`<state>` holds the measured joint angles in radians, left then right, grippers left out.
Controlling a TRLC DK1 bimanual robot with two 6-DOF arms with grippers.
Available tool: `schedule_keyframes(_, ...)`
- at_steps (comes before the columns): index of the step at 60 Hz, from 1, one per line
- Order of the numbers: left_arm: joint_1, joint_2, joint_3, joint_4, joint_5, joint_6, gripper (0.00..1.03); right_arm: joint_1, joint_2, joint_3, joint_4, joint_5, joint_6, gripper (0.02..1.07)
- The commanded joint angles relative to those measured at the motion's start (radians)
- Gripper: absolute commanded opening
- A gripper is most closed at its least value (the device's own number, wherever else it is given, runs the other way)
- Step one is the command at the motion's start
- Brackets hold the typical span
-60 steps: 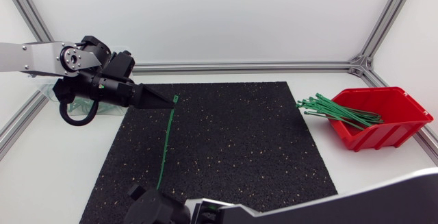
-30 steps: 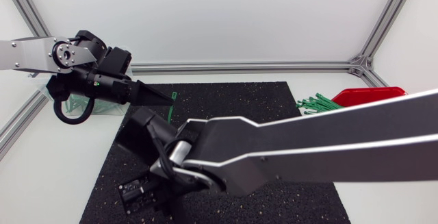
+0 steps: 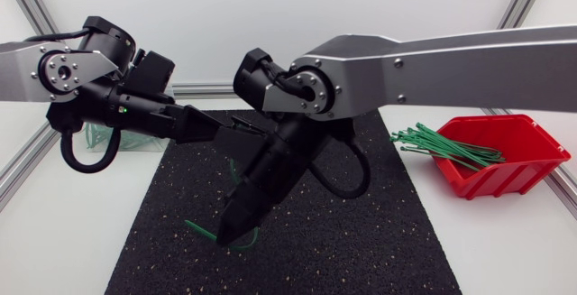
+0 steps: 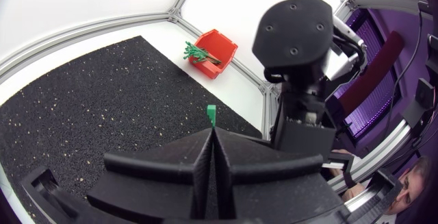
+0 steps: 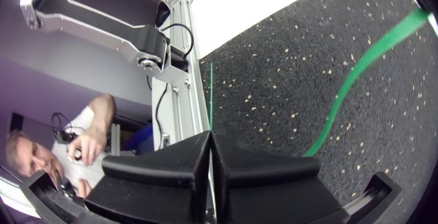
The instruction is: Take a green cable tie from the red box, thread the tail through the head to close it, then place it in the transparent bin on the left.
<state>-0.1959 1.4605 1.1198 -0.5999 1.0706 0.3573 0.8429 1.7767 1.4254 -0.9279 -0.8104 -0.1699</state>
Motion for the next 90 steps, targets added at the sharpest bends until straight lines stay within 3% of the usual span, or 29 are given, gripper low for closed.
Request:
schedule_keyframes(1, -0.027, -0.074, -0.072, 0.088, -0.023, -0.109, 0.03, -0.025, -0.033, 0.035, -0.069, -0.047, 0.119, 0.08)
schedule_keyframes(12, -0.074, -0.178, -0.203, 0.281, -0.074, -0.245, 0.03, -0.096, -0.114, -0.016, -0.111, -0.222, 0.288, 0.08)
schedule_keyframes(31, -0.079, -0.402, -0.371, 0.463, -0.123, -0.419, 0.03, -0.173, -0.157, -0.080, -0.177, -0.472, 0.376, 0.08)
schedule_keyframes(39, -0.093, -0.448, -0.420, 0.565, -0.150, -0.503, 0.03, -0.188, -0.154, -0.072, -0.203, -0.512, 0.374, 0.08)
schedule_keyframes(59, -0.106, -0.525, -0.511, 0.663, -0.209, -0.597, 0.03, -0.232, -0.154, -0.040, -0.361, -0.595, 0.377, 0.08)
schedule_keyframes(66, -0.131, -0.562, -0.548, 0.720, -0.267, -0.636, 0.03, -0.223, -0.135, -0.023, -0.410, -0.608, 0.379, 0.08)
schedule_keyframes(90, -0.186, -0.644, -0.612, 0.766, -0.379, -0.670, 0.03, -0.251, -0.054, 0.046, -0.470, -0.650, 0.386, 0.08)
